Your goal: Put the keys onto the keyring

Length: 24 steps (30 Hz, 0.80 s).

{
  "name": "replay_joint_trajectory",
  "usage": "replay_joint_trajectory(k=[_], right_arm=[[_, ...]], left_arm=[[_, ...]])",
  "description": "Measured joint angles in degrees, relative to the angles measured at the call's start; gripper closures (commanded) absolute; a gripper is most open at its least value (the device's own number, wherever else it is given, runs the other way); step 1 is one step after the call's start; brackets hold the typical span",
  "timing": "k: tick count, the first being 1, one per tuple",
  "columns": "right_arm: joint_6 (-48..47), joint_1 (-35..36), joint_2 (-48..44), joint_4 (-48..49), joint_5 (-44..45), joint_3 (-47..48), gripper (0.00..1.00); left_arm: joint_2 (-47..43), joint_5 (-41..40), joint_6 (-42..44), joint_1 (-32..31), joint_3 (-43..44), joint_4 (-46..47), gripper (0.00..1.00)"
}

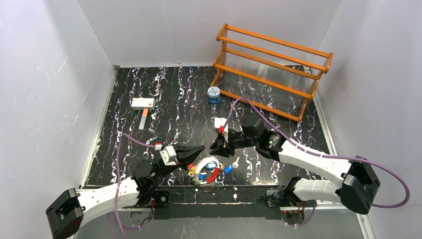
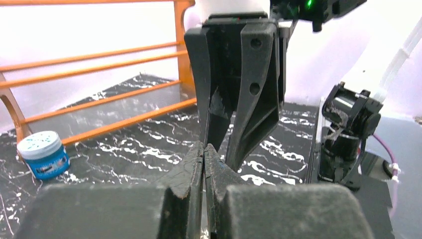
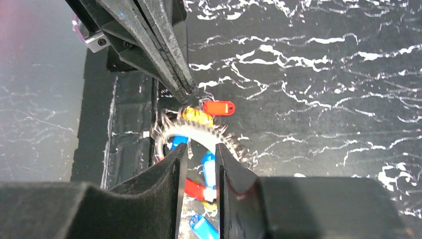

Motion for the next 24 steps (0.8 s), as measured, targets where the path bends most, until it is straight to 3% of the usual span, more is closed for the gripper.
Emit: replay_joint_trajectory(k=[8, 17, 19, 24], right_arm=[[3.04, -0.02, 0.90, 6.78, -2.21, -0.42, 0.52], [7.39, -0.79, 0.94, 8.68, 5.18, -6.43, 0.36], [9.90, -1.27, 0.66, 8.94, 8.74, -8.39, 0.36], [17.88, -2.99, -2.54, 9.42, 19.47, -12.94, 0.41]], left_arm=[[0.74, -0.52, -1.64, 0.00, 0.00, 5.25, 1.00], [3.52, -7.93, -5.11, 0.00, 0.00, 4.09, 0.34], [4.37, -10.03, -6.40, 0.00, 0.00, 2.23, 0.27], [6.69, -14.05, -9.29, 0.00, 0.28, -7.80, 0.19]])
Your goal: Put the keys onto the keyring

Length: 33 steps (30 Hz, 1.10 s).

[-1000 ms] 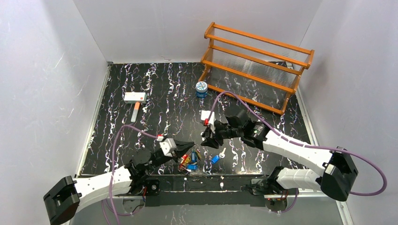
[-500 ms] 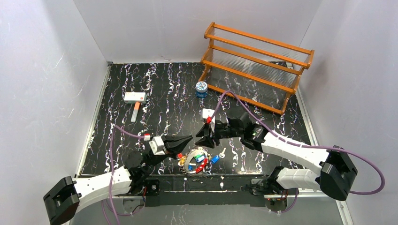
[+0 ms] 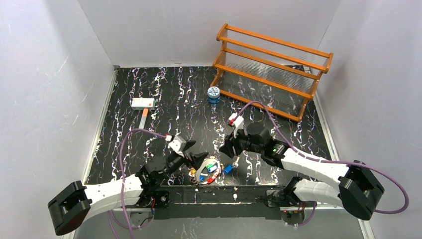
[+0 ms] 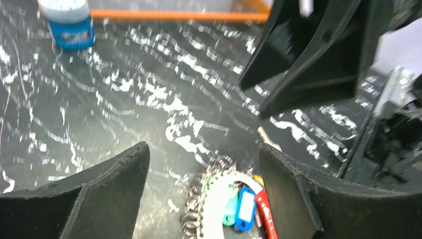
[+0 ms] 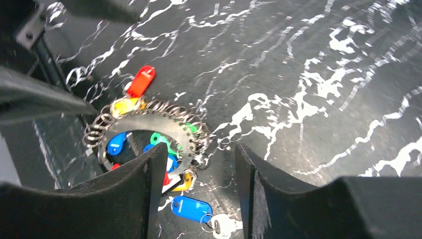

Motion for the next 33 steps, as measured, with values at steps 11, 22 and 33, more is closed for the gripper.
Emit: replay_joint_trajectory(k=[11, 22, 33], right_arm=[[12.85, -3.56, -2.21, -3.61, 9.46, -0.63, 0.31], [19.74, -4.48, 9.97, -5.53, -2.54, -0.13, 0.46], [22.80, -4.48, 24.39, -3.65, -14.29, 6.64, 0.79]], left_arm=[[4.35, -8.87, -6.69, 0.00, 11.37, -24.98, 0.02], [15.04, -14.05, -17.79, 0.00, 22.62, -47.91, 0.16], [19.21, -11.28, -21.07, 0.00, 23.65, -57.37, 0.23]])
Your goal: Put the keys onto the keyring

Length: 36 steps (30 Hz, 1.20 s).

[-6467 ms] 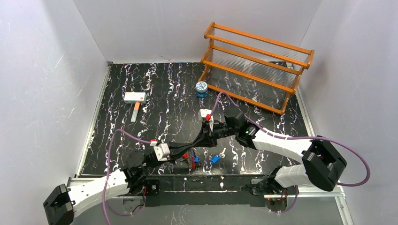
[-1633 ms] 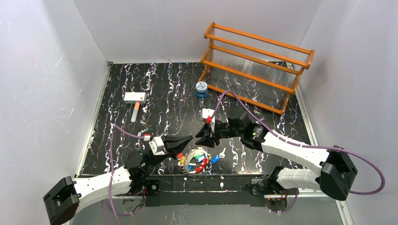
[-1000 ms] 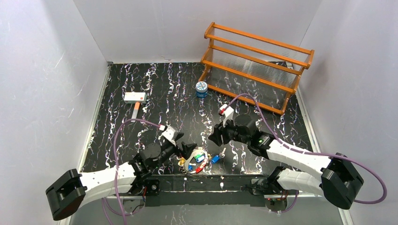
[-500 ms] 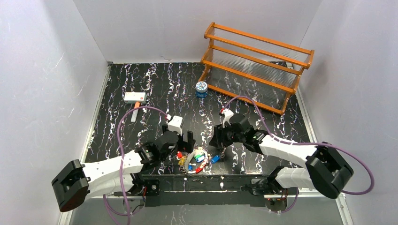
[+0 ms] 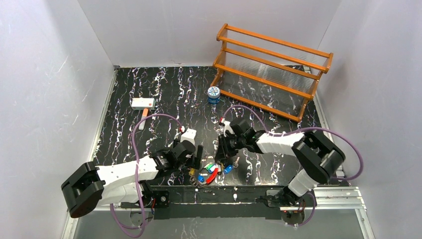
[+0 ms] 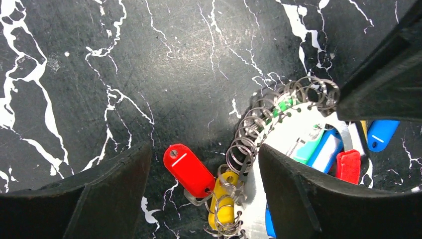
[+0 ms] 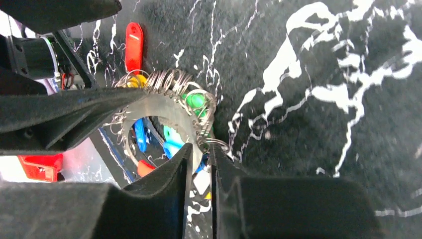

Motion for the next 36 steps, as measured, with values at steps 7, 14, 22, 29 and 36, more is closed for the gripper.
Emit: replay_joint_trajectory(k=[7, 14, 22, 29, 36], right_arm=[[-1.36, -0.04, 7.43, -0.63, -1.27, 7.48, 0.99], [-4.70, -2.71, 10.56, -1.49, 0.68, 13.81, 0.99], [-8.81, -5.18, 11.08, -6.97, 1.11, 18.32, 0.94], [-9.92, 0.44, 7.93, -11.26, -1.03, 16.85, 0.99], [-9.92, 12.83, 6.12, -14.51, 1.68, 16.79, 0.99]], left_arm=[[-3.41, -1.46, 0.00, 0.00, 0.02, -1.40, 0.22], [-7.26, -3.04, -0.17, 0.00, -0.04, -1.31, 0.22], [-5.38, -1.92, -2.45, 0.00, -0.48, -0.72, 0.28], [-1.99, 1.66, -4.79, 1.20, -0.46, -0.20, 0.25], [-3.10, 9.40, -8.02, 13.73, -0.79, 1.01, 0.22]])
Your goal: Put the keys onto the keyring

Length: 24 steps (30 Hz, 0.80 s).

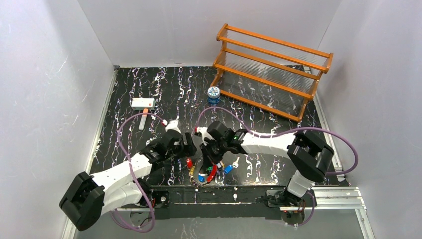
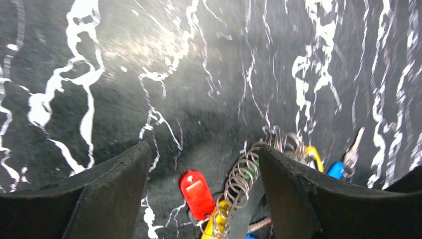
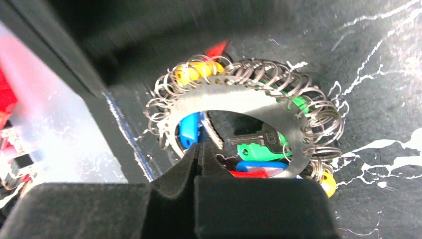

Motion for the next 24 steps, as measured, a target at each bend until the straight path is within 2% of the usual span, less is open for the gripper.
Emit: replay_joint_trajectory(k=[3, 7, 14, 19, 24], right_arm=[[-0.04, 1.29, 1.22, -1.81, 2.84, 0.00, 0.99], [-0.42, 1.33, 3.72, -4.68, 8.00, 0.04, 0.99], [-1.14, 1.01, 5.07, -6.25, 14.69, 3.13, 0.99], [-1.57, -1.44, 7.06, -6.40, 16.11, 5.73, 0.99], [-3.61, -5.18, 7.72, -6.51, 17.46, 7.17, 0.98]], left_arm=[[-2.25, 3.15, -1.70, 6.10, -0.76, 0.63, 0.20], [-6.25, 5.07, -3.04, 9.99, -1.38, 0.39, 0.18], [-12.74, 5.09, -3.26, 11.41, -1.97, -1.73, 0.02], [-16.48, 5.05, -2.62, 11.45, -2.80, -2.73, 0.02], [-15.04, 6.03, -1.99, 11.45, -3.43, -2.71, 0.02]])
